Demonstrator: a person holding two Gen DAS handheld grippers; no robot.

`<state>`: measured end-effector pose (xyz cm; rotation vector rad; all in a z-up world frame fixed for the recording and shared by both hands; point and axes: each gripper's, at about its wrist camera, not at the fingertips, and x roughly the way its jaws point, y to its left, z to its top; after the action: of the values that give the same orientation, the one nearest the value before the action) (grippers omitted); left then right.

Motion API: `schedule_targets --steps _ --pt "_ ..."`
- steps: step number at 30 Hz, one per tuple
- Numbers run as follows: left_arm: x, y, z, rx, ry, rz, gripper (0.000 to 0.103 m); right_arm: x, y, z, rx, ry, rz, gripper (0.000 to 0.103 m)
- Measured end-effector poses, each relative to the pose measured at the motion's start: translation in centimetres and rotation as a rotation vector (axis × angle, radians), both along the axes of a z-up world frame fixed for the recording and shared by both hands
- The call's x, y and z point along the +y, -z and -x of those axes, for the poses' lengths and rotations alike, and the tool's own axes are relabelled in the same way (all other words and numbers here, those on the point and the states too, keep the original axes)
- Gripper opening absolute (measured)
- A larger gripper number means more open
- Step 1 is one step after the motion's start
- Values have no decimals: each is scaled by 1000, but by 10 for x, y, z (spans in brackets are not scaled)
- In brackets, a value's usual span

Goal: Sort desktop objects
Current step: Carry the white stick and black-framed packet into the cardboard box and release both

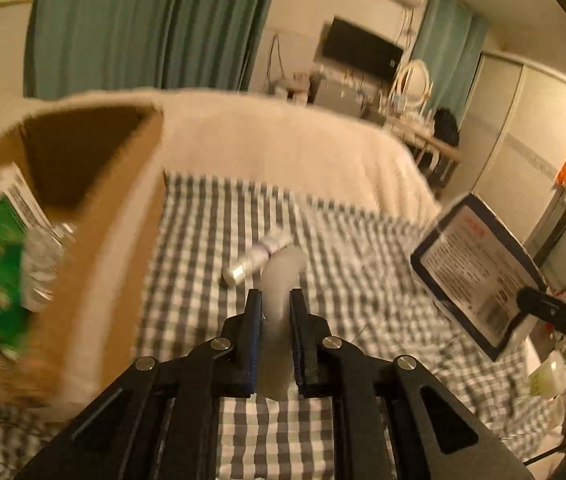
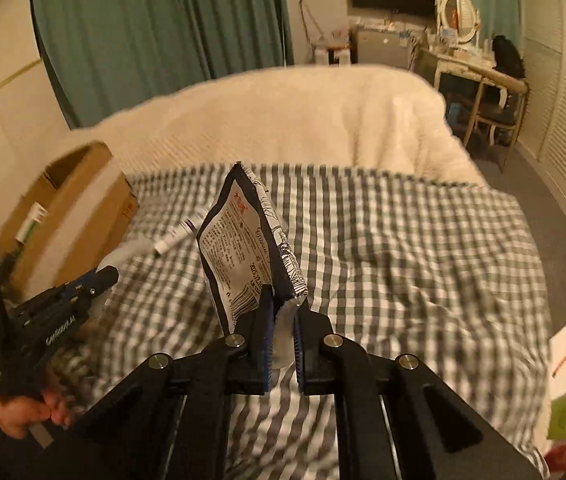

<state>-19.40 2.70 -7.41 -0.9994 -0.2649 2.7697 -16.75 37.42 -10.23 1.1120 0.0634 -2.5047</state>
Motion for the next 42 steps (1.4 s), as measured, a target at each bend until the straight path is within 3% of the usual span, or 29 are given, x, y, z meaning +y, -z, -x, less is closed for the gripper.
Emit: schedule_targets --steps 6,9,14,18,22,24,26,27,28,30,31,32,42 --pt "-31 -62 -33 114 -57 -47 13 -22 -62 -42 88 -36 37 8" --pt "-57 -86 -43 158 -106 -59 13 -54 -91 -64 117 -97 69 8" --pt "-118 -108 -48 211 -233 -74 13 -124 -113 -84 129 -214 104 8" --pt "-173 -100 -43 193 -340 -49 13 -192 -113 -81 98 -293 122 8" --pt "-220 -60 -22 125 -427 -36 13 -260 -92 -58 17 -327 144 8" --pt "-228 -46 -16 103 -430 -45 13 -277 -81 -45 -12 -320 145 8" --pt "-231 -36 -8 89 -421 -36 22 -290 -69 -29 -51 -304 164 12" --pt "-230 -34 -5 81 -423 -21 23 -293 -64 -21 -65 -285 173 16" --pt "-226 -33 -3 74 -429 -1 30 -292 -62 -17 -72 -274 183 28" --pt "-220 -32 0 69 -423 17 63 -285 -60 -14 -75 -261 228 44" --pt "-213 -35 -3 78 -422 26 85 -276 -61 -14 -57 -252 242 50" --pt "-207 -37 -6 95 -422 30 91 -270 -63 -16 -43 -244 242 50" --pt "-100 -112 -60 178 -300 66 93 -148 -110 -64 193 -223 144 50"
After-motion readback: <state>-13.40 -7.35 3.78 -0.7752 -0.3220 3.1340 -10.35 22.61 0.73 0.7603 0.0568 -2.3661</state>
